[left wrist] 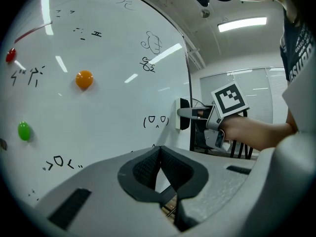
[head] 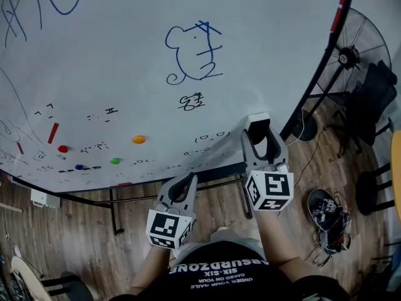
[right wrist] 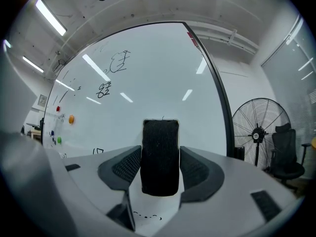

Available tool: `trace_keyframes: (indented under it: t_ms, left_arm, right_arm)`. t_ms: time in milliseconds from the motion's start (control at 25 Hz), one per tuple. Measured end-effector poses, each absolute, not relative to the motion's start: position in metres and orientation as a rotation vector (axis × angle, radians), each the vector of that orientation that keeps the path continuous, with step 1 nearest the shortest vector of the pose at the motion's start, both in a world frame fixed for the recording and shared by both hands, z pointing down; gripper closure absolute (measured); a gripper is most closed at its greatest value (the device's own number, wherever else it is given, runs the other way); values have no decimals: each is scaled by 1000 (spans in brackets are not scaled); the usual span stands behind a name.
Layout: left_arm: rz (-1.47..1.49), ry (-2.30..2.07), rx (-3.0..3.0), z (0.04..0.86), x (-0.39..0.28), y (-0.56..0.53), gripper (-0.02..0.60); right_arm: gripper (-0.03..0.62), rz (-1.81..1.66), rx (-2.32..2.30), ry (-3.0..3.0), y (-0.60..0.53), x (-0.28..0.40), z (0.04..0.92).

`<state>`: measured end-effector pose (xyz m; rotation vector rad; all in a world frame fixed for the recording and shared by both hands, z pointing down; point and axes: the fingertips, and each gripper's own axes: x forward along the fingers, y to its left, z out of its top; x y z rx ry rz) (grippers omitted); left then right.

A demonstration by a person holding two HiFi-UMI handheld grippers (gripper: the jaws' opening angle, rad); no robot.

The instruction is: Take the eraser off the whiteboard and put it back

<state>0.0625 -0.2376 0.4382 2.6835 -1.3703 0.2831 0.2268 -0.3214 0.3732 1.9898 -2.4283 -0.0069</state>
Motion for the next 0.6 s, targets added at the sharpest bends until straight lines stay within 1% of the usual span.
trace_keyframes:
  t_ms: [600]
  left_arm:
    - [223, -1265, 2728, 424, 70, -227, 574]
  right_arm:
    - [367, -5, 2035, -2389, -293, 229, 367]
